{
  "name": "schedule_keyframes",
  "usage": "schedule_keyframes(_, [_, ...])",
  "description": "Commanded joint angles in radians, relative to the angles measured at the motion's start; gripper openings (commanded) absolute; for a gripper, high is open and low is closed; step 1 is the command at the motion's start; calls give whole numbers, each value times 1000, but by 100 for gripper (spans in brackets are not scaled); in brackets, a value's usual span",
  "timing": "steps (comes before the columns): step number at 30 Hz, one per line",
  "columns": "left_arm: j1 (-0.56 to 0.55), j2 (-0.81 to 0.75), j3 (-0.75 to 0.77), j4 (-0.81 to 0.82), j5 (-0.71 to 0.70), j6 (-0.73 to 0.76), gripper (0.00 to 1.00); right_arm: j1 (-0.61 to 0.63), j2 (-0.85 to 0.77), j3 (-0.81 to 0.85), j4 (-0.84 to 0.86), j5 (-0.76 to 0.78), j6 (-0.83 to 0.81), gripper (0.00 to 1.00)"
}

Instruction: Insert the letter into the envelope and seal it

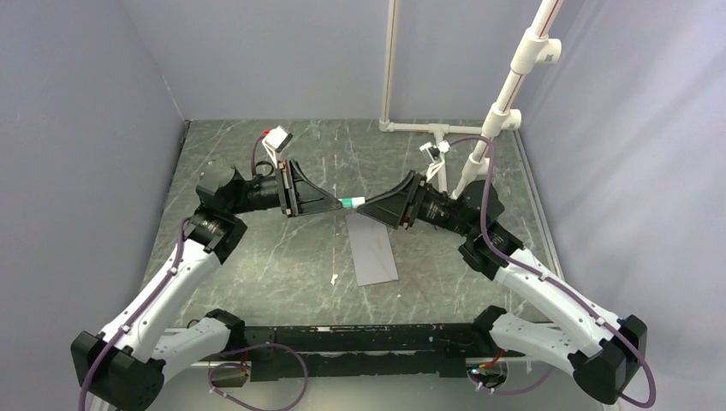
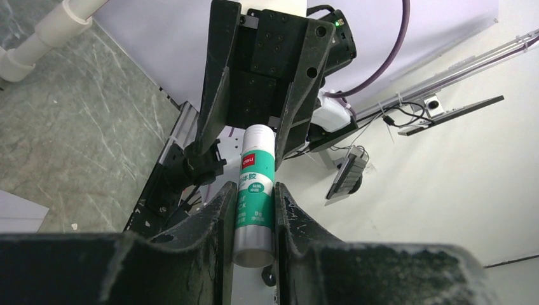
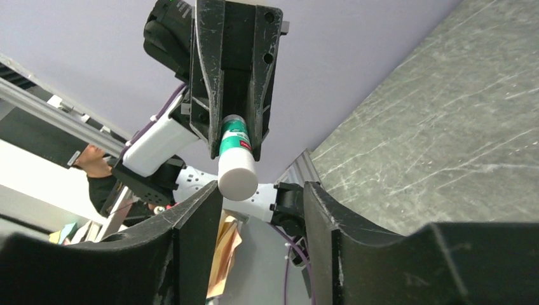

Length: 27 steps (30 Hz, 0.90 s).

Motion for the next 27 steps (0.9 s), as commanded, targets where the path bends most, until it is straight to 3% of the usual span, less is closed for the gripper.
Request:
schedule_keyframes(1, [0,-9,42,-7,48,42,2,-6,15,40,91,-58,25,51])
schedule_keyframes(10, [0,-21,38,-57,44,99,2,-8,29,25,177,-99,41,48])
schedule_keyframes(13, [0,-21,36,-61,43,104,2,-7,36,27,191,-110,50,40])
schedule_keyframes(21, [-2,-8,17,70,61,28,3,-6,88,49,224,-181,81,0])
schedule_keyframes(27, [-37,7,18,72,47,64,2,0,114,23,374,-191,168,0])
